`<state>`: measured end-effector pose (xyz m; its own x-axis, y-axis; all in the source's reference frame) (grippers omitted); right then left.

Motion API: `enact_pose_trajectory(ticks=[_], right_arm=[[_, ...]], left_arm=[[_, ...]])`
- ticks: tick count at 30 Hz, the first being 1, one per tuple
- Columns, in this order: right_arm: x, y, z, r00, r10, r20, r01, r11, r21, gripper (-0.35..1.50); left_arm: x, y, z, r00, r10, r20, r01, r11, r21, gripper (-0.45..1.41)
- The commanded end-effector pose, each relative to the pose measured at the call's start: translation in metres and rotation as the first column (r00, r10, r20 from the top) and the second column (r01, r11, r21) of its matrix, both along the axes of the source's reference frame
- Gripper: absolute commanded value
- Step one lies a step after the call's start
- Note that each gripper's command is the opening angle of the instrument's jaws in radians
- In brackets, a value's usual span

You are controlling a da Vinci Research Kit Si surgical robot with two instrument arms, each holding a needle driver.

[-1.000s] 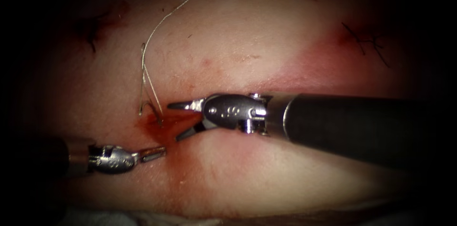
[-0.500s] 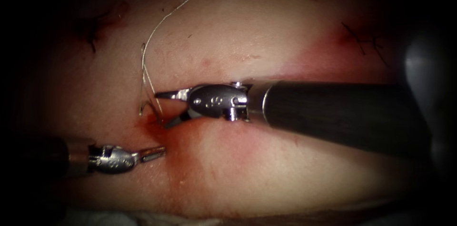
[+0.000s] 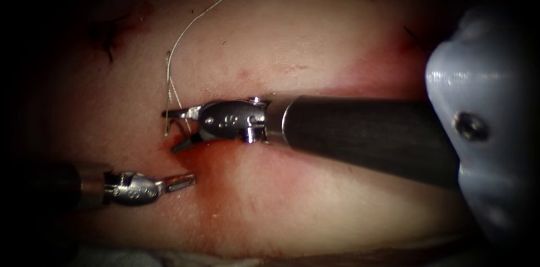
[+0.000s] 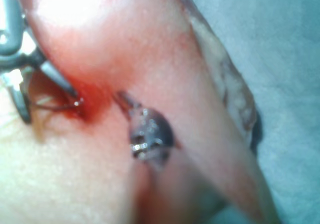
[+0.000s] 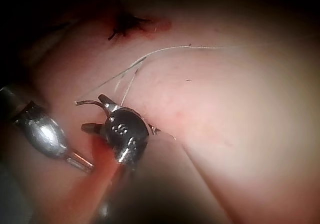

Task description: Wound Closure

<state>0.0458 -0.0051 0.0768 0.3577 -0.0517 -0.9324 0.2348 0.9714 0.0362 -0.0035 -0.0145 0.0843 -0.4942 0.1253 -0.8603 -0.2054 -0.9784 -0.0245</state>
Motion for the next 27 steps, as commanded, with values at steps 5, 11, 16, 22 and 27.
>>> enact_pose_trajectory(ticks=[5,11,16,22,27], right_arm=[[0.0012,-0.0002,0.0004,1.000,0.000,-0.006,0.000,1.000,0.005,0.42],[0.0010,0.0002,0.0008,0.997,-0.047,0.058,0.049,0.998,-0.030,-0.35],[0.0006,0.0008,0.0012,0.996,-0.024,0.082,0.027,0.999,-0.029,-0.35],[0.0005,0.0006,0.0012,0.994,-0.014,0.105,0.009,0.998,0.056,-0.35],[0.0001,0.0001,0.0018,0.991,0.038,0.126,-0.066,0.973,0.220,-0.35]], left_arm=[[-0.0006,-0.0008,0.0006,1.000,0.001,0.002,-0.001,1.000,0.004,-0.42],[-0.0005,-0.0008,0.0005,1.000,0.001,0.002,-0.001,1.000,0.004,-0.42],[-0.0005,-0.0008,0.0004,1.000,0.001,0.002,-0.001,1.000,0.005,-0.42],[-0.0005,-0.0007,0.0003,1.000,0.001,0.002,-0.001,1.000,0.006,-0.42],[-0.0005,-0.0007,0.0003,1.000,0.001,0.002,-0.001,1.000,0.006,-0.42]])
